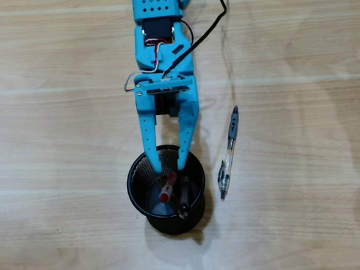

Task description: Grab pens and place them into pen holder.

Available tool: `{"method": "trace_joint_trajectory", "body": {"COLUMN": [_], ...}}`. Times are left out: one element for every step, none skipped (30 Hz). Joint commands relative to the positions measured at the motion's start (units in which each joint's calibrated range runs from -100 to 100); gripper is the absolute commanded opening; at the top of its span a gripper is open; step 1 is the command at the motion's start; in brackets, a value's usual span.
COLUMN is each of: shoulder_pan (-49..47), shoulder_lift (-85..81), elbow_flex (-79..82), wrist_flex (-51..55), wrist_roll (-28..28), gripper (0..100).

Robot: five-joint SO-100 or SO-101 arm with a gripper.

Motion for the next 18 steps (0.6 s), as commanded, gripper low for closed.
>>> {"method": "trace_joint_trajectory", "body": {"shoulder_pan": [-1.2,-1.5,-1.7,-1.7,-1.8,-1.8,-1.8,-1.8,-1.8,-1.8,-1.8,-1.8,-1.9,-1.9,-2.1,-2.8,-3.3,-3.9], "shoulder_lift": [-7.3,-9.0,-10.8,-12.5,-14.4,-16.4,-18.3,-20.3,-22.3,-24.3,-26.3,-28.3,-30.1,-32.0,-33.8,-35.4,-36.8,-38.1], "elbow_flex": [2.9,5.0,7.3,9.5,11.6,13.7,15.4,17.1,18.4,19.4,20.0,20.5,20.6,20.6,20.6,20.5,20.5,20.5], "wrist_flex": [-0.2,-0.2,-0.2,-0.2,-0.2,-0.2,-0.1,0.3,1.9,4.2,7.3,11.2,14.7,18.6,22.6,26.1,29.4,32.2], "wrist_roll": [0.2,0.3,0.3,0.3,0.7,1.6,2.6,3.2,3.4,3.5,3.5,3.5,3.6,3.6,3.6,3.6,3.6,3.6], "gripper": [11,11,11,11,11,11,11,11,11,11,11,11,11,11,11,11,11,11]}}
